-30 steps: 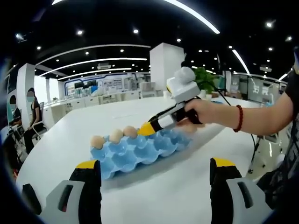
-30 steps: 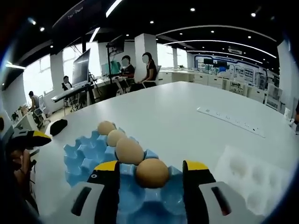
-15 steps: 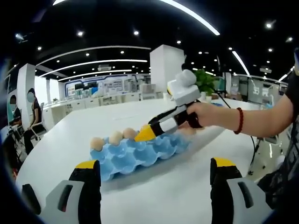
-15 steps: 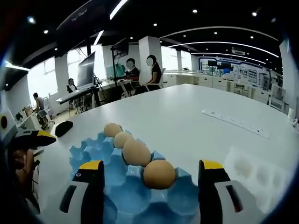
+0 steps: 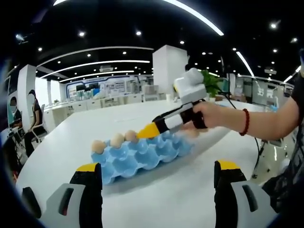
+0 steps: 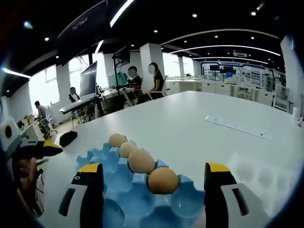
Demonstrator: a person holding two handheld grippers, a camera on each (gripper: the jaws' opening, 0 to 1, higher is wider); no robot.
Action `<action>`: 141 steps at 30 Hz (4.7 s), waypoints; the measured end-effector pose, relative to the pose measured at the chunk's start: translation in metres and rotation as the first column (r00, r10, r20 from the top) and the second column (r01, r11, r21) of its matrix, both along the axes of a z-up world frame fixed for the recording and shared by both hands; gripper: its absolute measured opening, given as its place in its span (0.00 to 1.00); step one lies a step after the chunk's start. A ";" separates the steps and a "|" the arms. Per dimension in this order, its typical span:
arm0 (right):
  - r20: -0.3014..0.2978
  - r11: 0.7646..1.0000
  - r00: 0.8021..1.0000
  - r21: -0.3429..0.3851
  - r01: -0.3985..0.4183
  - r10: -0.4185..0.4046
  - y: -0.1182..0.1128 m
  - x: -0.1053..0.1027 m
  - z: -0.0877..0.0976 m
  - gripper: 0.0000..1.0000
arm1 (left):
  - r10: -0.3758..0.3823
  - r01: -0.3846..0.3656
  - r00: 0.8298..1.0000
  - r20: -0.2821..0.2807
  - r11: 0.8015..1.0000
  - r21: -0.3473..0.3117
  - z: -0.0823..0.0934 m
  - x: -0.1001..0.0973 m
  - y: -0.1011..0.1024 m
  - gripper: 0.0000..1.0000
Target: Place the egg into an empty slot of the egg tray after lifting it from the table, then release the egg inside the slot.
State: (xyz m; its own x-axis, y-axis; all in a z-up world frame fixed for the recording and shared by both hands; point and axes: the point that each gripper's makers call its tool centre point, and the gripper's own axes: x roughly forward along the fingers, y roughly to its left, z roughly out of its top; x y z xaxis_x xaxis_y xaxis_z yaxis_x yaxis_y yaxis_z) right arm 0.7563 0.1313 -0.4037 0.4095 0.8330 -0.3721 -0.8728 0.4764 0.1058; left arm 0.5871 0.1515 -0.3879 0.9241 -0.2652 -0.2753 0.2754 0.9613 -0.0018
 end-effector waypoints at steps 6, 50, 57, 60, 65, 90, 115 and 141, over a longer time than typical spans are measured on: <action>-0.012 1.000 1.000 0.008 0.011 -0.011 -0.007 0.000 0.003 0.90 | 0.002 -0.002 1.000 -0.003 1.000 0.000 0.000 0.001 -0.001 1.00; 0.018 0.993 0.993 -0.019 0.114 -0.114 -0.080 0.014 0.005 0.87 | 0.009 -0.009 1.000 0.000 1.000 0.019 0.004 0.004 -0.018 1.00; 0.023 0.991 0.991 -0.031 0.130 -0.129 -0.093 0.016 0.005 0.87 | 0.004 -0.004 1.000 0.000 1.000 0.016 0.005 0.006 -0.022 1.00; 0.025 0.991 0.991 -0.032 0.133 -0.133 -0.097 0.020 0.006 0.86 | 0.003 -0.003 1.000 -0.003 1.000 0.016 0.005 0.007 -0.024 1.00; 0.026 0.989 0.989 -0.032 0.144 -0.144 -0.106 0.020 0.007 0.86 | 0.002 -0.002 1.000 0.000 1.000 0.013 0.005 0.008 -0.027 1.00; 0.034 0.984 0.985 -0.053 0.171 -0.170 -0.139 0.028 0.004 0.84 | 0.004 -0.004 1.000 -0.019 1.000 0.024 0.001 0.015 -0.035 1.00; 0.032 0.975 0.976 -0.054 0.217 -0.215 -0.170 0.035 0.003 0.82 | -0.003 0.004 1.000 -0.029 1.000 0.027 -0.004 0.019 -0.038 0.99; 0.005 0.963 0.963 -0.038 0.268 -0.268 -0.207 0.036 0.001 0.80 | -0.016 0.017 0.999 -0.028 0.999 0.035 -0.004 0.020 -0.043 0.98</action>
